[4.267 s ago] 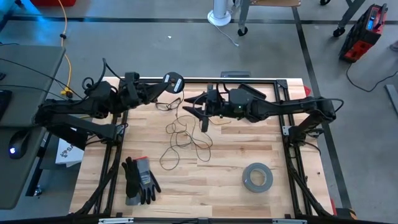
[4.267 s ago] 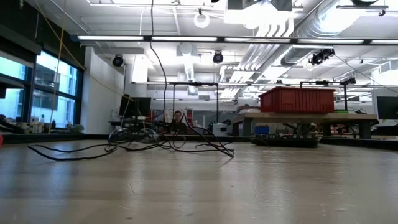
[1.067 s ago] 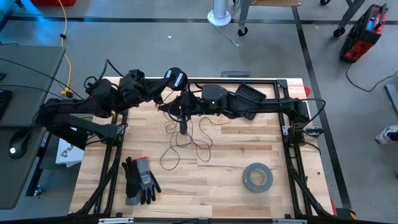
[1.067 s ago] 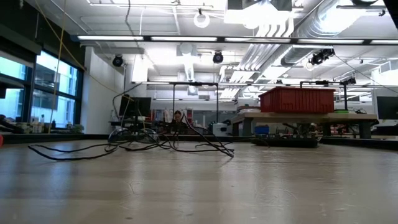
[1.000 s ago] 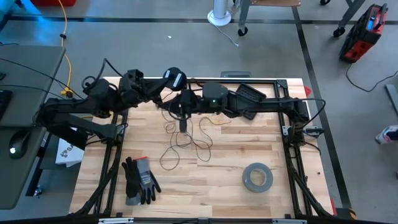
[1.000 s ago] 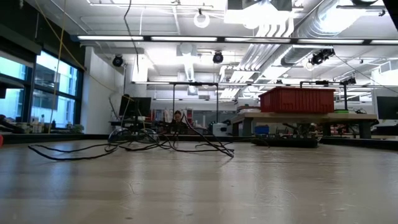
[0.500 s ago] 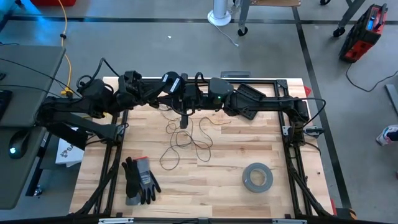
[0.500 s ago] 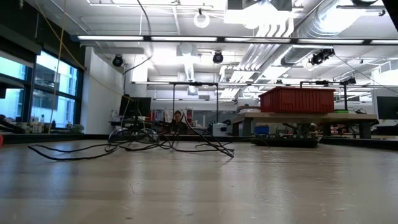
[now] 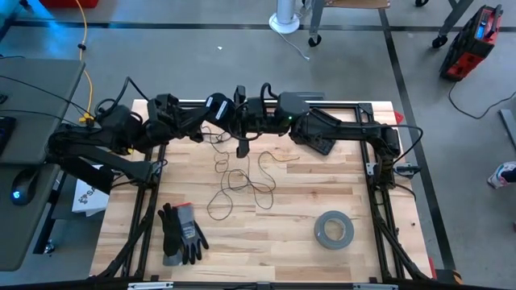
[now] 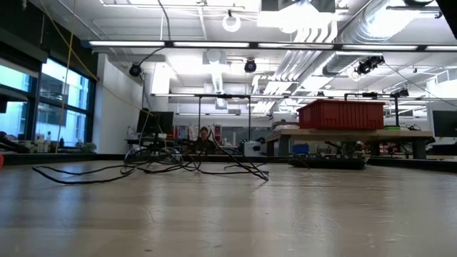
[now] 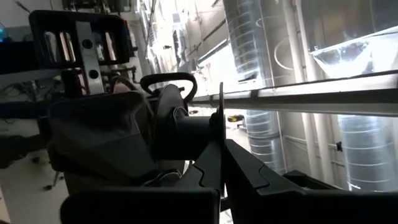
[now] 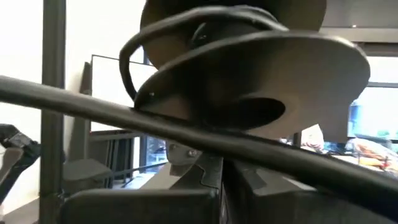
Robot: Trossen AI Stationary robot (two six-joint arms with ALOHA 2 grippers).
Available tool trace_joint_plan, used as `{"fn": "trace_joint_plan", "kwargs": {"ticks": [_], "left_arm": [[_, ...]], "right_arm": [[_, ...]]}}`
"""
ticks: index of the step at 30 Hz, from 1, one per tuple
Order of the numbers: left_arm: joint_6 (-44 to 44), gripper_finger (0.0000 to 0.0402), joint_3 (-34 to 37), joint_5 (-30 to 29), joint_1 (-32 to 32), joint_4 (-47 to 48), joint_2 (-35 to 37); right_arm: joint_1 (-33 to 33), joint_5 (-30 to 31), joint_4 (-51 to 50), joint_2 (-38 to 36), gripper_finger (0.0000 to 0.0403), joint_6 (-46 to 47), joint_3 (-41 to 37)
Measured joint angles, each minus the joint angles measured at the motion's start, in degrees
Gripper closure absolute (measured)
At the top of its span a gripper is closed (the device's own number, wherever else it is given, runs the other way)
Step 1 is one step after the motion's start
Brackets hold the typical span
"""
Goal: Coil cords
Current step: Coil the black wire on the black spool
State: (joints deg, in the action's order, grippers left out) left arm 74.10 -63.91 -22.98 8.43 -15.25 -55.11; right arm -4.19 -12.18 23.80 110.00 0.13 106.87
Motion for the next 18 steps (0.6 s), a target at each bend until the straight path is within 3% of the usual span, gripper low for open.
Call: {"fn": "trace_joint_plan", "kwargs": {"ticks": [18], "left_arm": [[7.92,0.0401,0.02,-0.8,3.95,2.95,-0.01]], "right_arm": [[-4.56,2.47,1.26,-0.07,0.0403,-0.34,0.0]]}}
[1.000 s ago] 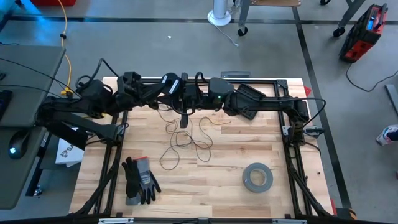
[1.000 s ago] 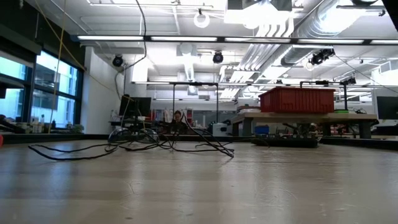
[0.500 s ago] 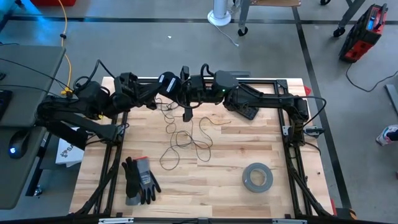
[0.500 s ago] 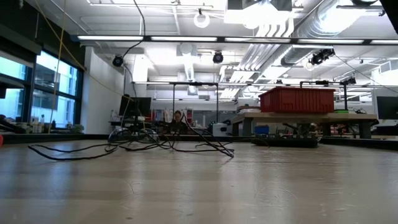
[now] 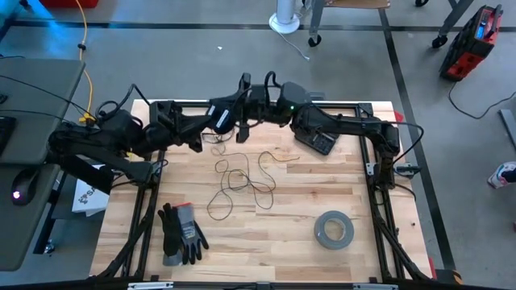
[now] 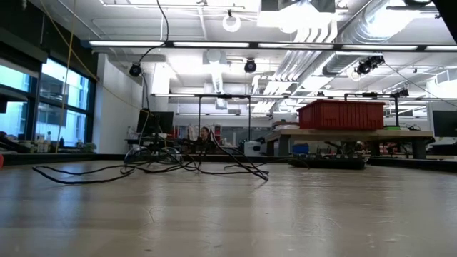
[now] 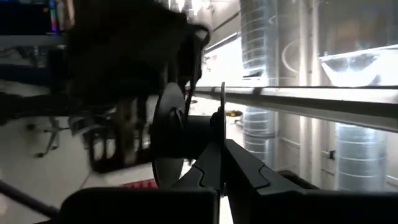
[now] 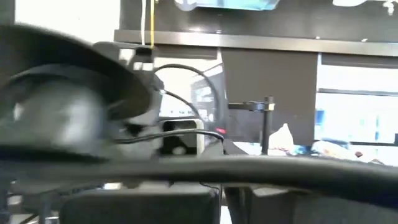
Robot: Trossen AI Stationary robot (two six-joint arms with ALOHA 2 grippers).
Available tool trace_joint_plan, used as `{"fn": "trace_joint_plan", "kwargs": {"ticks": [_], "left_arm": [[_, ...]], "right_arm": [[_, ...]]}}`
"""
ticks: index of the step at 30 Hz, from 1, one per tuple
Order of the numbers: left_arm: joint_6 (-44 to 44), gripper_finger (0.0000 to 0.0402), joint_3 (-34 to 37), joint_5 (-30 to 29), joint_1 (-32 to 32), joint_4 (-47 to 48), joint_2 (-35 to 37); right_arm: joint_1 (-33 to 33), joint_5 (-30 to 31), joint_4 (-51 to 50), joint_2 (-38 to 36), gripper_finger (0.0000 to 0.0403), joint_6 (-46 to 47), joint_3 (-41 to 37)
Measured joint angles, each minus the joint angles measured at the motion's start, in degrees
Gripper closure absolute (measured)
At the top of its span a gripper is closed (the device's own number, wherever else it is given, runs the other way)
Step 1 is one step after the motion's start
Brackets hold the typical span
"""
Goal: Coil cords
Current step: Coil the black wire on the black spool
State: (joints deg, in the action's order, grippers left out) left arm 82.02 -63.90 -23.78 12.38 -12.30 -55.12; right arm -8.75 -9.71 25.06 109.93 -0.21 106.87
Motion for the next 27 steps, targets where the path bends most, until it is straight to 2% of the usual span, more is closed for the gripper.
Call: {"fn": "trace_joint_plan", "kwargs": {"ticks": [5,8,16,22,27], "left_arm": [[-1.39,0.0401,0.03,-0.16,0.88,1.69,0.09],[-3.7,0.0401,0.22,-0.44,0.9,4.14,1.07],[-6.14,0.0401,0.13,-4.6,0.5,16.7,6.96],[-7.94,0.0401,0.11,-5.69,-0.94,15.38,9.12],[-8.37,0.0401,0.11,-5.26,-2.38,15.4,9.41]], "right_arm": [[-3.34,-2.88,-0.93,-0.1,0.0403,0.26,0.0],[-5.13,-3.83,-4.9,-1.07,0.0403,0.16,0.04],[-8.91,-7.48,-15.16,-3.93,0.0403,-2.09,0.09],[-10.23,-8.7,-28.72,-7.03,0.0403,-4.38,0.09],[-9.72,-16.05,-44.8,-9.81,0.0377,-4.44,0.11]]}}
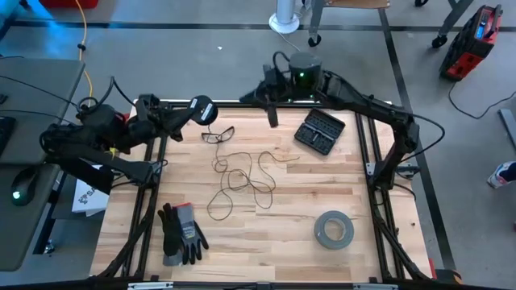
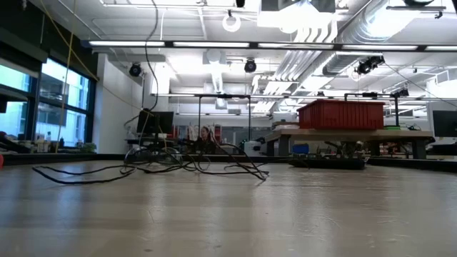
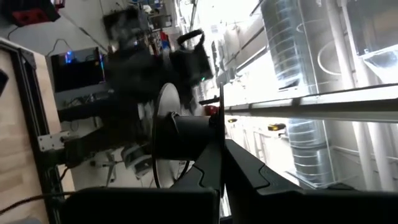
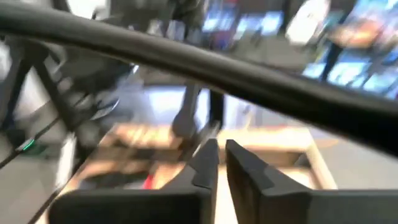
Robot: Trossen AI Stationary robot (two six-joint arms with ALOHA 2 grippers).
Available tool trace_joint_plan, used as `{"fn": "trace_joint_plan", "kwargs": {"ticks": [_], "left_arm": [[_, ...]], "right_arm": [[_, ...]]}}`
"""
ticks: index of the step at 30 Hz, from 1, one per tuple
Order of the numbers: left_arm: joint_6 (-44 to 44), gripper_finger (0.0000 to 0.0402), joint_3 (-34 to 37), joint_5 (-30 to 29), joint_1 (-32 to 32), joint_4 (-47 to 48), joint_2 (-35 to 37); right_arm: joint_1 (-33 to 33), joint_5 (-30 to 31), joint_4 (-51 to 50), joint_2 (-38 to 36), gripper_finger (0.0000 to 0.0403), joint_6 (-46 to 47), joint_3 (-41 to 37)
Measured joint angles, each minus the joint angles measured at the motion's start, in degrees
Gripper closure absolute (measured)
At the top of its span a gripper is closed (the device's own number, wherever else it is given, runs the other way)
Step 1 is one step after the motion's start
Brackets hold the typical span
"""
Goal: Coil cords
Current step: Coil the black wire on the black spool
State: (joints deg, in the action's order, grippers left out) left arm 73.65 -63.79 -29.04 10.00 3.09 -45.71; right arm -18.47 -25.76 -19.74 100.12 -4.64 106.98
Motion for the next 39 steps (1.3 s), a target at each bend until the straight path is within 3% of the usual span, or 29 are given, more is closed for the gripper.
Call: {"fn": "trace_joint_plan", "kwargs": {"ticks": [5,8,12,19,24,32,39], "left_arm": [[0.17,0.0401,0.0,0.33,-1.18,-0.22,-0.14],[-0.24,0.0401,0.0,0.42,-1.86,-0.8,-0.13],[-1.97,0.0401,-0.02,0.45,-1.86,-3.18,-0.13],[-3.29,0.0401,-0.02,0.53,-1.75,-3.89,-0.16],[-3.43,0.0401,-0.04,0.55,-1.75,-4.07,-0.42],[-3.85,0.0401,-0.04,0.59,-1.75,-4.31,-0.37],[-3.87,0.0401,-0.04,0.59,-1.75,-4.29,-0.35]], "right_arm": [[5.63,3.05,-6.38,2.75,0.0303,-3.42,-0.09],[9.18,11.05,-1.42,6.98,0.0263,-4.84,-0.09],[11.14,14.95,7.22,13.04,0.0245,-4.45,-0.15],[11.25,16.35,16.84,16.56,0.0254,-0.34,-0.17],[12.48,17.24,17.2,16.54,0.027,-1.56,-0.15],[12.47,18.37,17.2,16.56,0.033,-2.35,-0.14],[11.74,18.68,17.01,15.62,0.0334,-3.18,-0.14]]}}
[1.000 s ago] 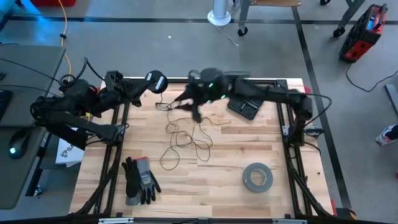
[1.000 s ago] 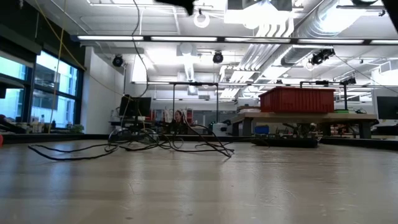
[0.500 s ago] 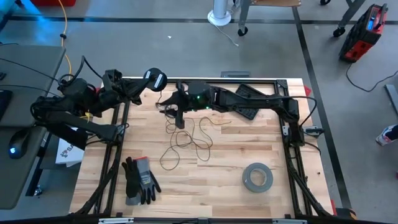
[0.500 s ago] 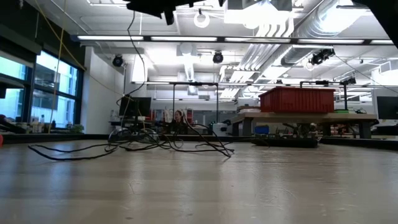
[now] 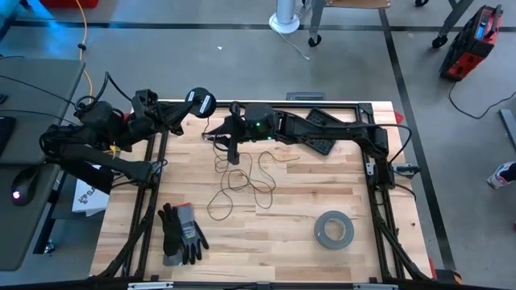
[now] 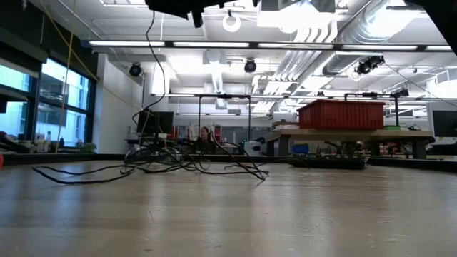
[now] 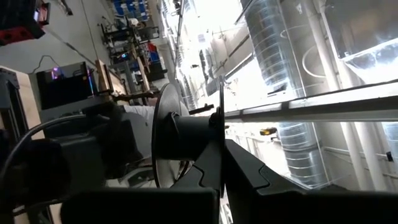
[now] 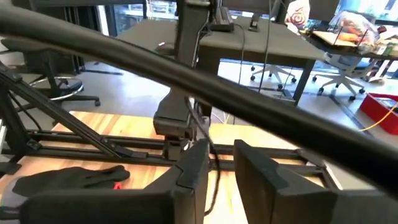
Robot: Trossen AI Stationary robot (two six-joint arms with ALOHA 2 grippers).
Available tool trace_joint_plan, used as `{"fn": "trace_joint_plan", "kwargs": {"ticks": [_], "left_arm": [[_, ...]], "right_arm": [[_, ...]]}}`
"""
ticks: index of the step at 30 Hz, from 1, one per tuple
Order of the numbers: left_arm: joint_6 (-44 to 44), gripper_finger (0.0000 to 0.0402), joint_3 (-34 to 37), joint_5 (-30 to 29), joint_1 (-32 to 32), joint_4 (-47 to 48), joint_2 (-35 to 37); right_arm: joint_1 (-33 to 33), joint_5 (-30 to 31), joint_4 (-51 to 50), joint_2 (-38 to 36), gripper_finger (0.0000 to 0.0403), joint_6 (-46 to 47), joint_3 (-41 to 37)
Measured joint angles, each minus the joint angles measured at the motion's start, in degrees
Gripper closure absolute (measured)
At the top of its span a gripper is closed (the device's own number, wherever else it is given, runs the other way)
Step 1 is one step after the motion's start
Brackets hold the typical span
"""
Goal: Coil cords
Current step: Coil the black wire on the black spool
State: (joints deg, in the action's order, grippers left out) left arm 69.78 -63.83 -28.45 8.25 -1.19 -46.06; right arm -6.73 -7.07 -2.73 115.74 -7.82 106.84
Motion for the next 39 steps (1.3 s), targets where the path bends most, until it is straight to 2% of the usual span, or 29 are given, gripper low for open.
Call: {"fn": "trace_joint_plan", "kwargs": {"ticks": [11,16,20,22,28,39], "left_arm": [[-0.44,0.0401,0.0,-0.2,0.0,0.02,-0.02],[-0.52,0.0401,0.0,-0.62,0.0,0.04,0.0],[-0.4,0.0401,-0.02,-1.0,0.0,-0.02,-0.26],[1.83,0.0401,-0.02,-1.06,0.0,-1.01,-1.42],[5.18,0.0401,0.04,3.19,-0.73,-2.71,-5.27],[1.57,0.0401,-0.07,0.37,-3.05,-3.14,-4.05]], "right_arm": [[0.42,-1.59,-0.88,-0.24,0.0341,0.03,0.01],[0.77,-2.68,-0.01,-0.45,0.0394,1.78,0.01],[1.21,-3.1,0.69,-0.94,0.04,4.25,0.01],[1.89,-3.5,4.49,-0.96,0.0401,5.66,0.01],[3.32,-1.14,13.83,-1.09,0.0402,7.62,0.04],[7.25,0.34,14.38,-1.09,0.0402,4.27,4.08]]}}
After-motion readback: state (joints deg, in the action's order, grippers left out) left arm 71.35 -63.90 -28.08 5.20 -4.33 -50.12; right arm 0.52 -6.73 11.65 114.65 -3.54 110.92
